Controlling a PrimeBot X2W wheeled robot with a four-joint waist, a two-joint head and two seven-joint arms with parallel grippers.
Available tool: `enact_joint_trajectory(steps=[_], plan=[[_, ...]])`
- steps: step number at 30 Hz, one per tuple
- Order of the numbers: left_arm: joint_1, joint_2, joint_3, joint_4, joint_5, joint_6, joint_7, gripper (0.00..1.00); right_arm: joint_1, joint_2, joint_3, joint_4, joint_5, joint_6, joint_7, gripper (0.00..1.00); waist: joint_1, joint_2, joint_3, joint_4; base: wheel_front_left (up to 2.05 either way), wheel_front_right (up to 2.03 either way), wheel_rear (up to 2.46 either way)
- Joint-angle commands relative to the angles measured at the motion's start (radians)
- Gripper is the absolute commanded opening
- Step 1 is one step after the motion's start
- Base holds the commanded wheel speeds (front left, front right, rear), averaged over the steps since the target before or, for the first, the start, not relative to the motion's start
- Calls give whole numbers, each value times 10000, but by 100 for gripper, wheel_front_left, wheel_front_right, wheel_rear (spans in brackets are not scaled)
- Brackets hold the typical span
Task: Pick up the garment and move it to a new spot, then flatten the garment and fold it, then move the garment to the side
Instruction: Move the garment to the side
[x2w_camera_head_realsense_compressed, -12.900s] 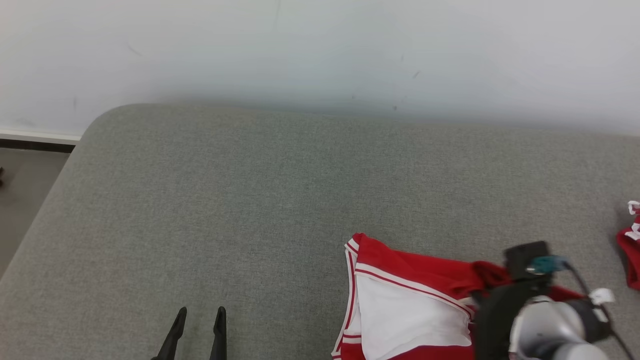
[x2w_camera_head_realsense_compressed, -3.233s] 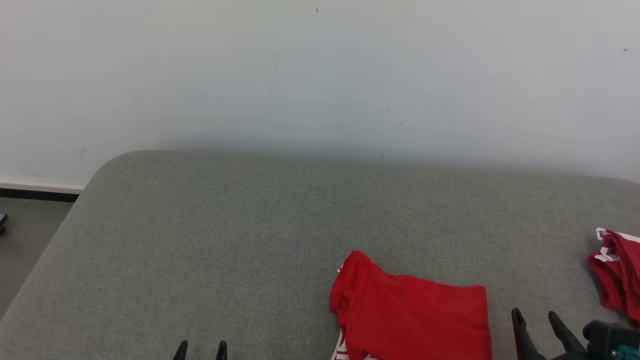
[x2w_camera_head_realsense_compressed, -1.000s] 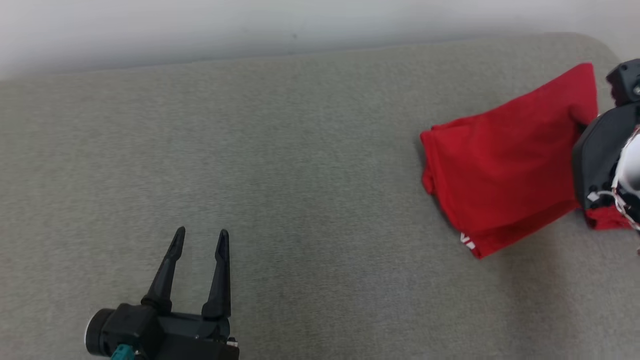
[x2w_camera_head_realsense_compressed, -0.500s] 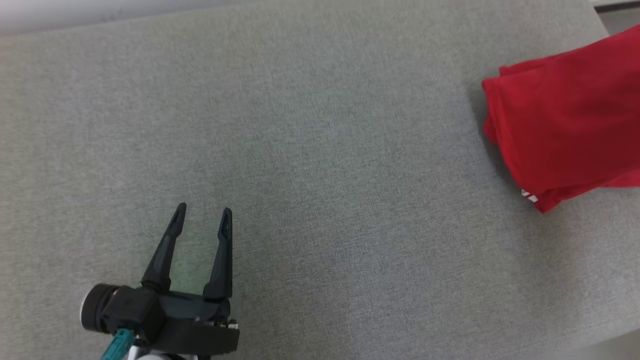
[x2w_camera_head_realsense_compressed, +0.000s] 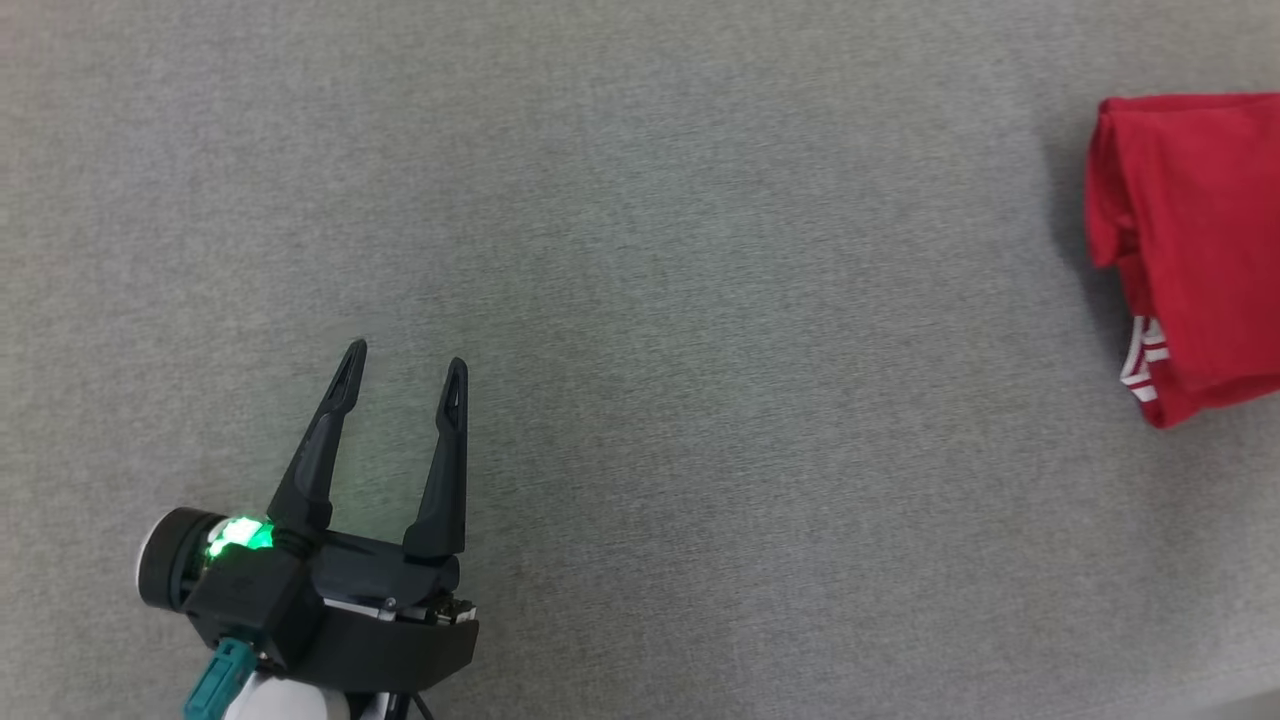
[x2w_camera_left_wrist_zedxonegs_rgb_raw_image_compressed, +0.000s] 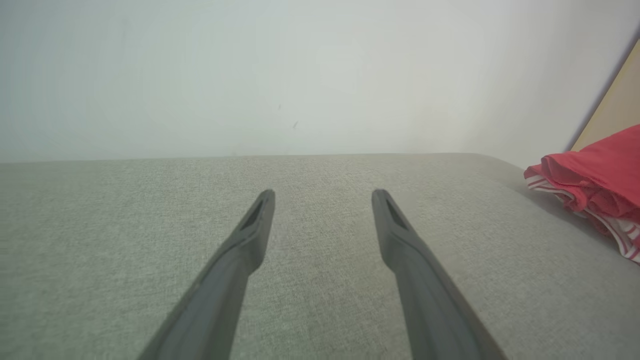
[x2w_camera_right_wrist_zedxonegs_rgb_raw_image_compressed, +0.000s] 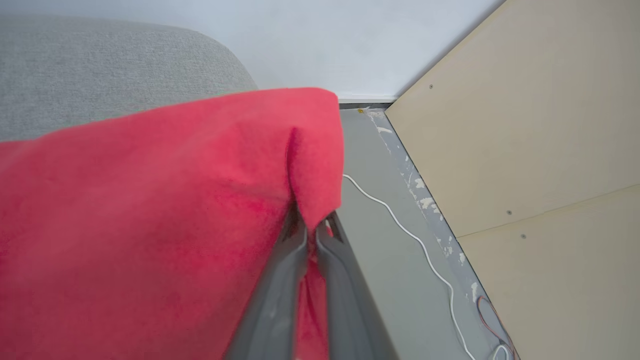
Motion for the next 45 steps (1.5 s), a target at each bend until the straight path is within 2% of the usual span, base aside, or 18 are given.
enact_joint_trajectory(steps=[1, 2, 3, 8, 14, 23, 28, 33, 38, 45], plan=[[-145, 59, 1, -39, 126, 14, -24, 100, -15, 24, -224, 217, -271, -28, -319, 5, -1, -1, 114, 166, 0, 0, 0], [-162, 58, 9, -49, 135, 14, -24, 100, -17, 65, -328, 336, -382, -28, -558, 56, -1, -1, 112, 197, 0, 0, 0], [-180, 43, 42, -76, 194, 14, -24, 100, -40, 129, -467, 484, -477, -28, -742, 100, -1, -1, 95, 234, 0, 0, 0], [-7, -61, 128, 30, 213, 14, -24, 100, 51, 433, -715, 967, -647, -28, -1805, 100, -1, -1, -201, 336, 0, 0, 0], [452, -259, 451, 389, 30, 14, -24, 100, 797, 1005, -205, 805, 231, -28, -3480, 100, -1, -1, -1250, 516, 0, 0, 0], [1608, -363, 946, 1144, -43, 159, -24, 100, 3749, 1935, 823, -958, 1997, -28, -5167, 100, -1, -1, -3476, 1185, 0, 0, 0], [2081, -368, 1138, 1699, -8, 269, -24, 100, 5567, 2260, 1367, -2078, 2481, -28, -5926, 100, -1, -1, -4487, 1837, 0, 0, 0], [2316, -373, 1351, 2175, 94, 310, -26, 100, 6843, 2713, 1675, -2804, 2467, -28, -6611, 100, -1, -1, -4931, 2290, 0, 0, 0], [2385, -356, 1420, 2739, 287, 242, -24, 100, 7632, 3115, 1749, -2704, 2289, -28, -7194, 100, -1, -1, -5198, 2580, 0, 0, 0], [2491, -321, 1428, 3505, 436, 115, -24, 100, 8228, 3504, 1744, -1527, 2207, -28, -8103, 100, -1, -1, -5515, 2728, 0, 0, 0]])
